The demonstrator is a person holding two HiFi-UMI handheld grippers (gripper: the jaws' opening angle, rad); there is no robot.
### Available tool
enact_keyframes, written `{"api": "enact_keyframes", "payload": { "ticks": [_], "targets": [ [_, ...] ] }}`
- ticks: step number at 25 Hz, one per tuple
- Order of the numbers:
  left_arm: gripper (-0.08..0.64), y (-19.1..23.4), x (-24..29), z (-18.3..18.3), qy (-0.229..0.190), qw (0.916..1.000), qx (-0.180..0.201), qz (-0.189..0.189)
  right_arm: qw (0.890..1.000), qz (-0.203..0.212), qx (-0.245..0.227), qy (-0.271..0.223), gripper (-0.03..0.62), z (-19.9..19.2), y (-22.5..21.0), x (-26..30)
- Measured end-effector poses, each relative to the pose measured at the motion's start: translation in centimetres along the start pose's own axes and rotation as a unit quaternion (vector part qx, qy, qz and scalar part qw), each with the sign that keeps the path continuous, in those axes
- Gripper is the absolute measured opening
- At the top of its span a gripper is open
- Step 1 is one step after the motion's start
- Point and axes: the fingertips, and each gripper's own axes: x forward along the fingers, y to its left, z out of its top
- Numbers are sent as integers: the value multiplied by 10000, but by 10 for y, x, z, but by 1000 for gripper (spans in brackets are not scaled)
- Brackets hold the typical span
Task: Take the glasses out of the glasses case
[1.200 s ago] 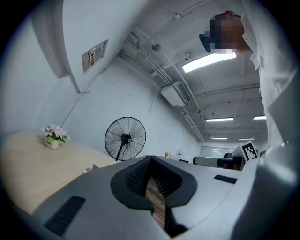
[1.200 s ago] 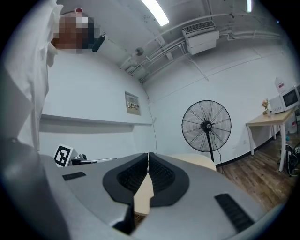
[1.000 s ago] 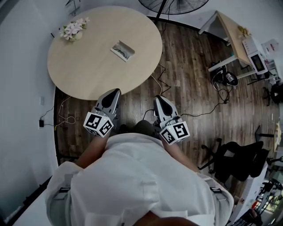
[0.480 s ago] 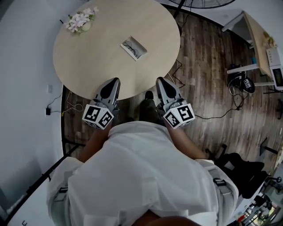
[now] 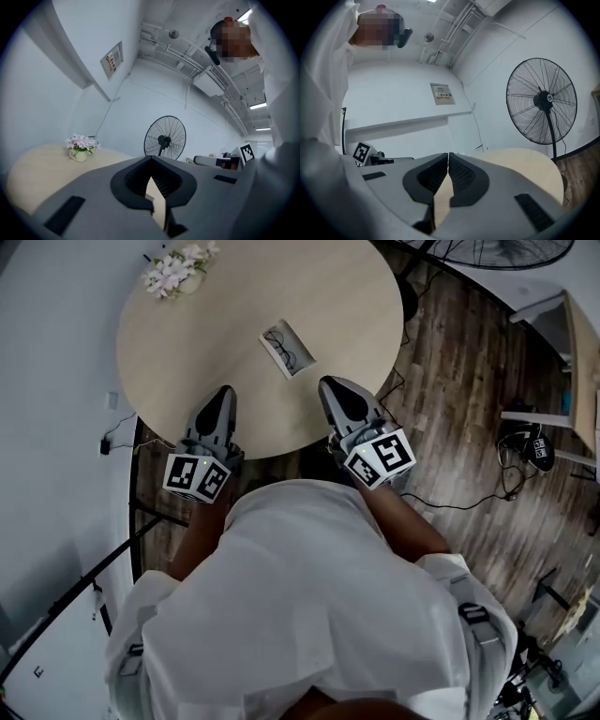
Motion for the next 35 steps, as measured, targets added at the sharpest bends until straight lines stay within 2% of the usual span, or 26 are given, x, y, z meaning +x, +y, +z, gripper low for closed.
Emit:
{"api": "enact_keyframes", "payload": {
  "ticks": [6,10,14,16,18,21,25,28,32,35],
  "targets": [
    [12,19,30,-4,137,9980,112,602,9979,531,143,356,26,-5,-38,40],
    [12,32,45,-8,296,9958,117,855,9935,786,380,735,28,-32,-57,68],
    [12,47,60,-29,493,9956,216,771,9886,873,496,1119,33,-65,-71,97],
    [12,55,69,-44,671,9955,317,582,9859,1014,531,1219,72,-77,-71,115],
    [12,64,75,-58,802,9946,526,392,9833,1092,475,1374,81,-90,-68,132],
    [12,83,79,-79,880,9945,511,265,9755,1020,293,1925,84,-122,-68,151],
    [12,112,81,-109,1007,9945,207,213,9562,809,170,2808,103,-168,-66,164],
    [12,124,89,-126,1078,9940,121,113,9476,594,128,3135,103,-193,-72,172],
    [12,120,95,-147,1263,9915,105,-287,9365,131,-95,3503,103,-218,-86,176],
    [12,117,100,-159,1326,9901,-47,-468,9257,-219,-138,3774,103,-233,-101,178]
  ]
}}
